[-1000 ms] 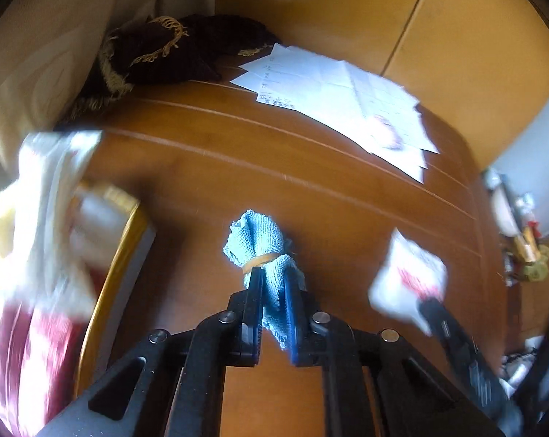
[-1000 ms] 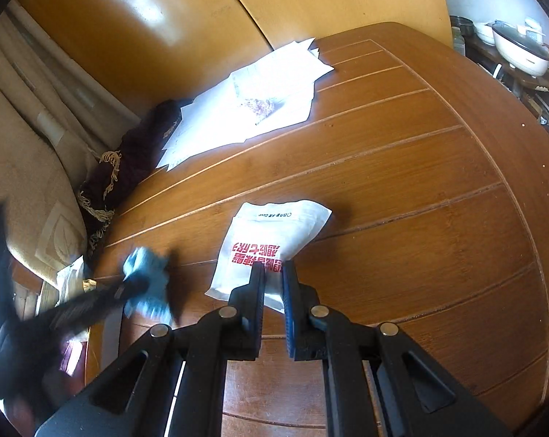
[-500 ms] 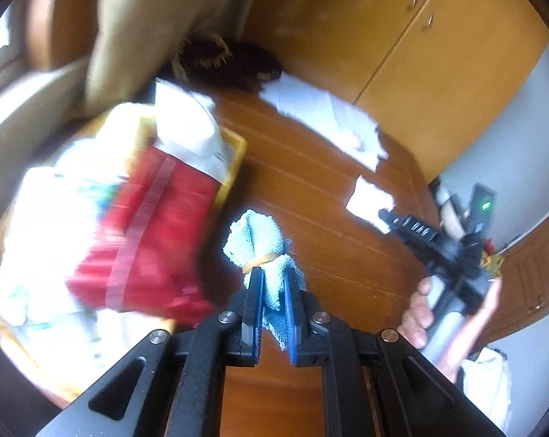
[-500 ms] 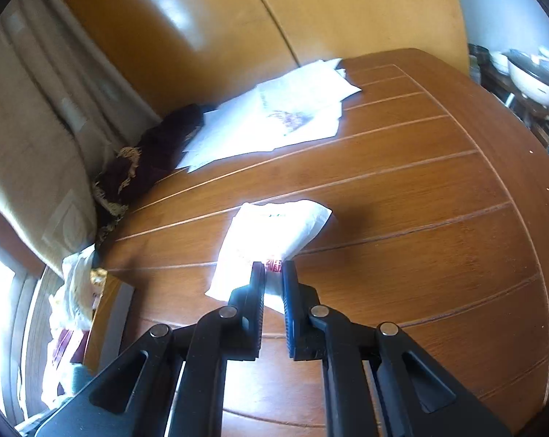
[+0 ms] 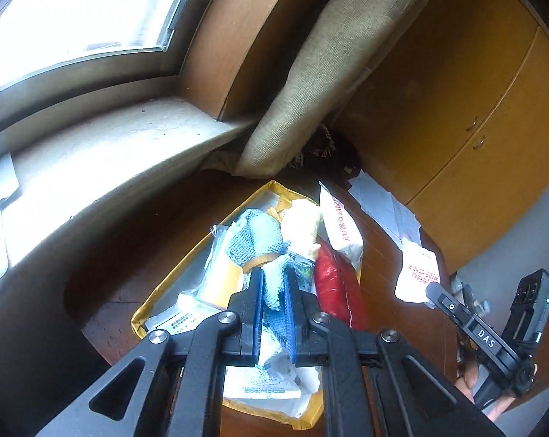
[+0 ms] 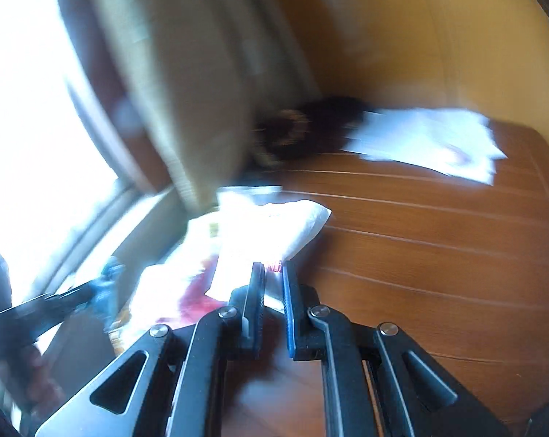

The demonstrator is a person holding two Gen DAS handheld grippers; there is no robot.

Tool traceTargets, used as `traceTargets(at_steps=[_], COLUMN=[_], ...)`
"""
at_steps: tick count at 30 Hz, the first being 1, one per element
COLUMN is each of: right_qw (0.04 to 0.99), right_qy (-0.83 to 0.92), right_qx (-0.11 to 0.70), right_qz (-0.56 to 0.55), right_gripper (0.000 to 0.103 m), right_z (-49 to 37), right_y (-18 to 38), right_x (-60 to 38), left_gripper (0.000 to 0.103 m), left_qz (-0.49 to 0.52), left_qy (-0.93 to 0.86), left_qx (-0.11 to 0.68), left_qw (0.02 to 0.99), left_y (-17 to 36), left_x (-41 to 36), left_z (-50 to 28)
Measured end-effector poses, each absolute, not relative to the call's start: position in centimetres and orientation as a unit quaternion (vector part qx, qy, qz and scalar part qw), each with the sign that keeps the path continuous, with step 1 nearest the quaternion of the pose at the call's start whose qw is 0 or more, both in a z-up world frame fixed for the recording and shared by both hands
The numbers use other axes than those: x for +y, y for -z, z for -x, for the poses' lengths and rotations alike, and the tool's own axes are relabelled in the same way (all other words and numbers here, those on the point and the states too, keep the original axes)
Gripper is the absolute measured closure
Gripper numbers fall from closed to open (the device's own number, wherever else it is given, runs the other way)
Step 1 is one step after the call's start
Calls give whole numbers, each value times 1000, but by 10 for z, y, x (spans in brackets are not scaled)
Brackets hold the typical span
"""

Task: Organize soft objects
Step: 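Carry the blue cloth and white packet over the tray and open both tools, then move the right tool to the pink fuzzy toy on the papers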

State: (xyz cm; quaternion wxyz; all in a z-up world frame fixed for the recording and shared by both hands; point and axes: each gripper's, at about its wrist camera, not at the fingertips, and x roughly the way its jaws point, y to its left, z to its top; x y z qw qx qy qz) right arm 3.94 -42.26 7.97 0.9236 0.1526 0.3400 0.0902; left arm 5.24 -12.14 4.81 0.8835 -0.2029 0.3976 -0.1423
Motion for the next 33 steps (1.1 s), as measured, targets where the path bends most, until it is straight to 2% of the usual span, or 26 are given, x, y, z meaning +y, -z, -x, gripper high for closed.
traceTargets(at_steps=[7,17,19,20,21,23,25,31,33], right_qw=[920,904,903,903,905,906,907,914,915], right_qy=[-131,-136,-141,-141,-141,-142,-146,-140,-138], right_qx=[366,404,406,404,402,398,391,375,371], right_qz=[-58,-14,-14,-13,-16,-27,-51,-65,-75], right_gripper=[94,93,91,90,86,73,66,65,61], right_z=[-71,-100,-101,-102,-102,-99,-91,-64,-57], right_y=[-86,-57,-53,-52,-53,-53,-51,-42,-41], right_x=[-336,-316,-313,-313,-314,-319,-328,-355,-368], left_gripper=[94,92,87,78,63,51,50,49,47], left_qz=[191,162,153,153,151,145,128,89,93], left_qy=[176,190,192,189,186,187,192,178,182], left_qx=[409,444,438,439,440,443,438,417,409], left_qw=[875,861,865,865,865,865,869,887,890], left_y=[-39,-9,-10,-10,-9,-8,-9,-18,-24], left_x=[-122,-137,-138,-139,-141,-144,-148,-152,-154], left_z=[-63,-92,-91,-91,-91,-88,-82,-59,-49])
